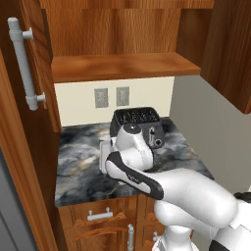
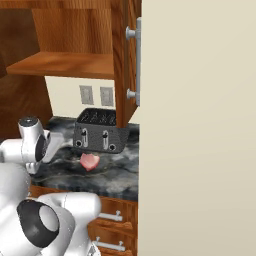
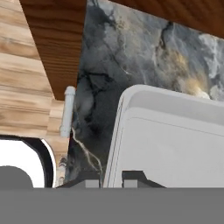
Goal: Retrieve the tupperware from the cabinet, then place the raw meat into the tupperware to avoid contamination.
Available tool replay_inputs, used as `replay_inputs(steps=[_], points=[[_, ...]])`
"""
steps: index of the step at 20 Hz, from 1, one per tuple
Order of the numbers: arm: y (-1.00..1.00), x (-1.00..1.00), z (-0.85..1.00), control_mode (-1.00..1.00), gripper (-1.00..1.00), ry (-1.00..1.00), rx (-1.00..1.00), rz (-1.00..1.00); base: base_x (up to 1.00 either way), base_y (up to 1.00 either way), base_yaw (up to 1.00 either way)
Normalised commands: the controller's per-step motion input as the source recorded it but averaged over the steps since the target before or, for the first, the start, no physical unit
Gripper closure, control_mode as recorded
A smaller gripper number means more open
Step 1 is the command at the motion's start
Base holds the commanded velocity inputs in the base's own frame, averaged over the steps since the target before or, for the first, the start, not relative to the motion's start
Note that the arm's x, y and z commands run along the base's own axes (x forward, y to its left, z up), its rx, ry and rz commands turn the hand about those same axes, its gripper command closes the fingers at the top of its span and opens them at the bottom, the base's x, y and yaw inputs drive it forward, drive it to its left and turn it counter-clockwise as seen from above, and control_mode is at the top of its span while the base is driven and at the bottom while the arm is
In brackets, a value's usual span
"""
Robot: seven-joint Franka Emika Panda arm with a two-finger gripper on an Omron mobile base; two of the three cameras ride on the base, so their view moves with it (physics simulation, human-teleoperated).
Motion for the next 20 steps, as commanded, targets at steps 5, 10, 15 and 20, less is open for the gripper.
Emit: replay_inputs(steps=[5,10,15,20], points=[[0.13,0.23,-0.2,-1.0,1.0,0.11,-0.01,0.01,0.0,0.0,0.0],[0.12,0.14,-0.21,-1.0,1.0,0.11,0.0,0.0,0.0,0.0,0.0],[0.04,0.01,-0.27,-1.0,1.0,0.0,-0.02,0.0,0.0,0.0,0.0],[0.04,0.02,-0.31,-1.0,1.0,-0.03,-0.05,0.0,0.0,0.0,0.0]])
